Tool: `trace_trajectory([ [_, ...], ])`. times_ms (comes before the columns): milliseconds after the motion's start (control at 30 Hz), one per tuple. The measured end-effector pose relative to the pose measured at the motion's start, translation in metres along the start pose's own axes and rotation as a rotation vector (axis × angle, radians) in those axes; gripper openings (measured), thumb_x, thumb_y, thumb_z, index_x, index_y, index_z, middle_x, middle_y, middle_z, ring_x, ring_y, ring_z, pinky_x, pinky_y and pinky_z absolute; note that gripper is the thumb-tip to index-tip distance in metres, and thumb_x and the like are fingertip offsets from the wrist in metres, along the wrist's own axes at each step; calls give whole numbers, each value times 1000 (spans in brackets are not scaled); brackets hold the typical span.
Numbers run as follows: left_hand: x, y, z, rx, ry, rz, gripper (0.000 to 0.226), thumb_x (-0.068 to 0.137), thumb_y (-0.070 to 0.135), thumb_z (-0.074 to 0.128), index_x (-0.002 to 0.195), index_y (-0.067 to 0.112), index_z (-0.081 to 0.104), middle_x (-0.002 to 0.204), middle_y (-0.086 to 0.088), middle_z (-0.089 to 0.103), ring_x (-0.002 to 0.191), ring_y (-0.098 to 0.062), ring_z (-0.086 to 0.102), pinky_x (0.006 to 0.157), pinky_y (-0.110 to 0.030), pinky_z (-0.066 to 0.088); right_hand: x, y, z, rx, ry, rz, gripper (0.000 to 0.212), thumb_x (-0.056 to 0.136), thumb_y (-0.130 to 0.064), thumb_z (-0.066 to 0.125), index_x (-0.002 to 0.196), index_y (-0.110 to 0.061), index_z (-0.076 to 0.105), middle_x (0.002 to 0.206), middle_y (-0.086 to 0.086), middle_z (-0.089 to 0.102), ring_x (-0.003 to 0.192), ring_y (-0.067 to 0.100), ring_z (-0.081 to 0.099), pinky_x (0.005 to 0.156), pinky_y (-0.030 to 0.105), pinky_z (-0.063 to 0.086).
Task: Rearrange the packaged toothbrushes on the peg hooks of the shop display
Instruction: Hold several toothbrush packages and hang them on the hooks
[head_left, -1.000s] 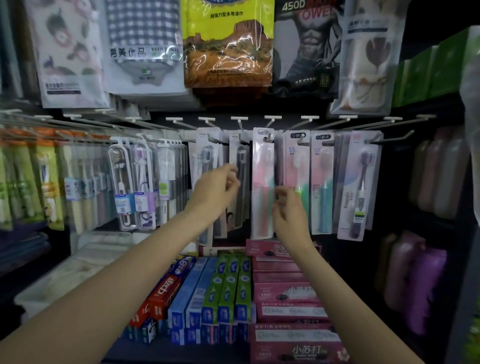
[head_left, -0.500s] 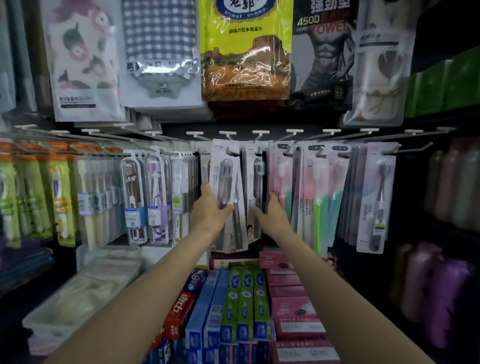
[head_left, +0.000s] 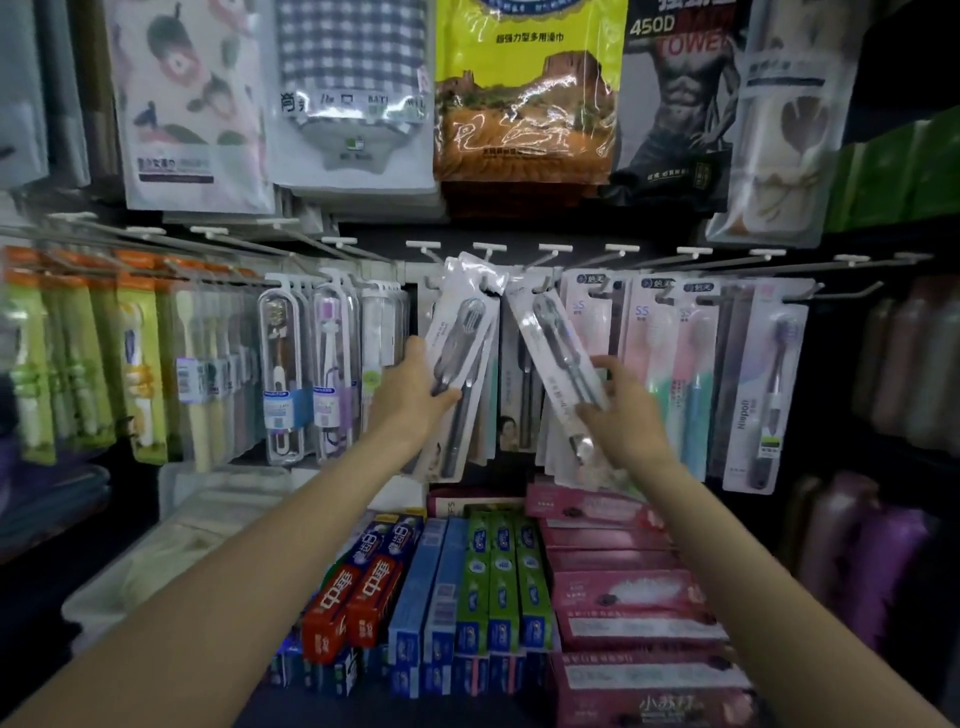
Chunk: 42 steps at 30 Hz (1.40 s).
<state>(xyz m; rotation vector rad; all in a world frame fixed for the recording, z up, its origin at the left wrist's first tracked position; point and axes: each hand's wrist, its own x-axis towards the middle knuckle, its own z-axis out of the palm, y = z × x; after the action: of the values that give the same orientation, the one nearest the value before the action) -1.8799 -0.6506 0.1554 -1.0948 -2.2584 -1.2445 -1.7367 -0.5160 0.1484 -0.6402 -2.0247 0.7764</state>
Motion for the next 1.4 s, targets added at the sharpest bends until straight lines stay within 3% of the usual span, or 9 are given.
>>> trace_trajectory([
  [167, -9, 8, 4, -98, -19, -56, 43, 85, 18, 65, 116, 8, 37, 81, 4, 49, 82, -21, 54, 67, -30, 40, 4, 2, -38, -200, 21, -86, 52, 90, 0, 54, 137, -17, 41, 132, 14, 50, 61, 13, 49, 42, 12, 36],
  [300, -12, 9, -1, -111, -15, -59, 47, 85, 17, 65, 121, 8, 36, 86, 0, 50, 80, -19, 52, 68, -29, 40, 11, 6, -41, -250, 7, -101, 51, 90, -1, 53, 137, -18, 41, 128, 17, 52, 53, 15, 49, 40, 20, 41],
  [533, -9, 6, -16, -193, -107, -65, 46, 84, 14, 66, 122, 8, 41, 100, -1, 51, 92, -20, 52, 75, -27, 40, 8, 18, -17, -179, -33, -67, 52, 87, 1, 56, 135, -14, 40, 122, 14, 56, 62, 10, 51, 37, 8, 38],
  [667, -5, -3, -29, -361, -242, -91, 56, 82, 10, 68, 132, 11, 42, 118, -3, 57, 106, -20, 55, 93, -32, 44, -3, 25, 1, -248, 16, -82, 56, 85, 1, 59, 136, -8, 37, 126, 15, 46, 98, 24, 50, 76, 10, 44],
  [733, -7, -6, -34, -453, -298, -117, 50, 84, 7, 65, 130, 12, 46, 112, -2, 61, 96, -15, 58, 79, -22, 47, -9, 25, 10, -276, 128, -152, 53, 84, -3, 61, 133, -6, 40, 123, 16, 40, 110, 30, 44, 96, 30, 40],
  [800, -10, -6, -38, -537, -331, -155, 43, 86, 5, 61, 127, 14, 50, 106, -2, 63, 87, -9, 59, 66, -14, 46, -15, 13, 19, -187, 179, -221, 42, 86, -8, 61, 126, -6, 47, 120, 12, 42, 109, 22, 45, 97, 26, 38],
  [967, -17, -9, -41, -614, -383, -243, 29, 92, 5, 52, 119, 15, 55, 106, -4, 64, 92, -17, 60, 83, -34, 48, -21, -22, 50, 195, -212, -113, 34, 89, -18, 59, 121, -8, 53, 109, -2, 54, 99, 9, 50, 81, 16, 39],
  [1100, -18, -13, -51, -657, -377, -227, 27, 92, 1, 50, 114, 14, 58, 98, -3, 67, 83, -14, 63, 74, -25, 53, -24, -18, 68, 346, -231, 8, 42, 90, -16, 59, 129, -9, 44, 122, 0, 49, 104, 11, 47, 77, 15, 40],
  [1400, 3, -23, -83, 9, -50, 57, 32, 88, 5, 58, 119, 12, 60, 109, -4, 65, 92, -14, 55, 91, -31, 46, -19, -10, 84, 316, -265, 137, 63, 86, -11, 63, 138, -5, 29, 133, 9, 49, 110, 18, 51, 91, 27, 42],
])
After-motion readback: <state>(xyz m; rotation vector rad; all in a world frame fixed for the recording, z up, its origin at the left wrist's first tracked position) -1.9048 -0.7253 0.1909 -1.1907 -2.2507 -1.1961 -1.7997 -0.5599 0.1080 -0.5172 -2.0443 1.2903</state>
